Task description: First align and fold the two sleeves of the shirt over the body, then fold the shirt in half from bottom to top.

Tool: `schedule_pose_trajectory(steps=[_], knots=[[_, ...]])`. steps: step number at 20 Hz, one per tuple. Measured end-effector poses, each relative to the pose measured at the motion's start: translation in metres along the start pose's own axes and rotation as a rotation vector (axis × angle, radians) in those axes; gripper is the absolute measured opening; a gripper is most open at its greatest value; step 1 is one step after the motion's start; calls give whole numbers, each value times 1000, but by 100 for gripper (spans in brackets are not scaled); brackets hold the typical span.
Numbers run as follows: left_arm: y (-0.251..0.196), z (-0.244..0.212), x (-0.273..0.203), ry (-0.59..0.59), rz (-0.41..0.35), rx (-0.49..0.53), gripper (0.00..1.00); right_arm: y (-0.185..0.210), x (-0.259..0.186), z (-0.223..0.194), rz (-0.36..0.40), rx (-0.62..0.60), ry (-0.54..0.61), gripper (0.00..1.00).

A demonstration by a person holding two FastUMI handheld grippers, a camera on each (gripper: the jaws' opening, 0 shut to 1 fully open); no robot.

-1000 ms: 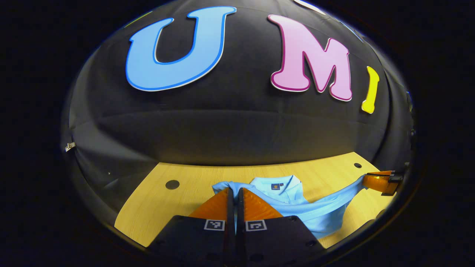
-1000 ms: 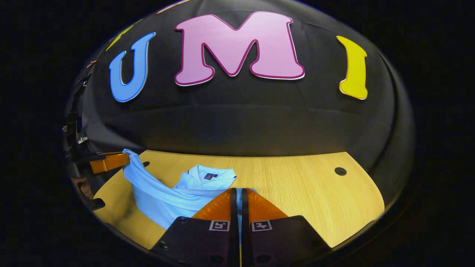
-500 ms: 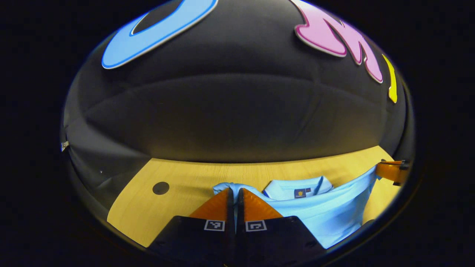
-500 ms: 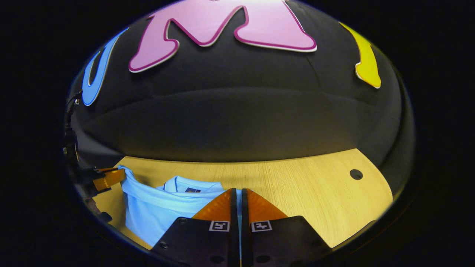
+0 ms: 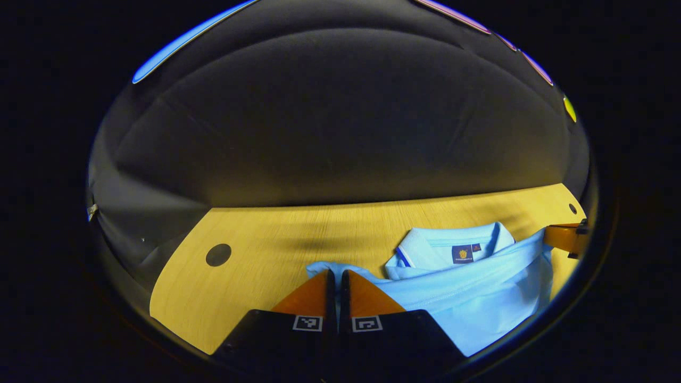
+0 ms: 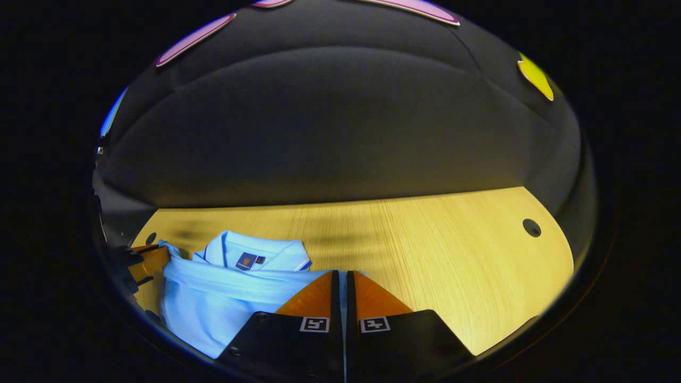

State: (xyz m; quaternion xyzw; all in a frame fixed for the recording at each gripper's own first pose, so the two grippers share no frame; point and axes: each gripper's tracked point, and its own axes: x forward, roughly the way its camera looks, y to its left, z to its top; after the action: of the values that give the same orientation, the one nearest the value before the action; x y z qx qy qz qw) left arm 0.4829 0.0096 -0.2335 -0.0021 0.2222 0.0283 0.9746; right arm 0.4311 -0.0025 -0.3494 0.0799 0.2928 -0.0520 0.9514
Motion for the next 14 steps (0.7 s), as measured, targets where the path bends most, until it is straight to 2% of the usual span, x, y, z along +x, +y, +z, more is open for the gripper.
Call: schedule_pose_trajectory(steps=[5, 6, 7, 8, 9, 10, 11, 12, 14], knots=[[1, -8, 2, 19, -3, 9, 6, -1, 8, -14, -5, 5, 39, 6], [1, -12, 3, 34, -3, 16, 10, -2, 8, -16, -9, 11, 43, 7], [1, -15, 3, 45, -5, 20, 6, -2, 10, -16, -16, 9, 41, 7], [1, -16, 3, 48, -5, 21, 6, -3, 10, -14, -25, 1, 35, 6], [1, -16, 4, 48, -8, 20, 8, -2, 9, -14, -27, -5, 33, 13], [1, -15, 3, 47, -7, 21, 11, -2, 8, -15, -29, -5, 37, 11], [0, -16, 3, 49, -15, 22, 19, -2, 10, -18, -30, -2, 44, 18], [0, -16, 2, 51, -13, 28, 22, -4, 9, -20, -34, -1, 51, 21], [0, -17, 0, 56, -18, 26, 40, -5, 8, -18, -36, 3, 49, 33]])
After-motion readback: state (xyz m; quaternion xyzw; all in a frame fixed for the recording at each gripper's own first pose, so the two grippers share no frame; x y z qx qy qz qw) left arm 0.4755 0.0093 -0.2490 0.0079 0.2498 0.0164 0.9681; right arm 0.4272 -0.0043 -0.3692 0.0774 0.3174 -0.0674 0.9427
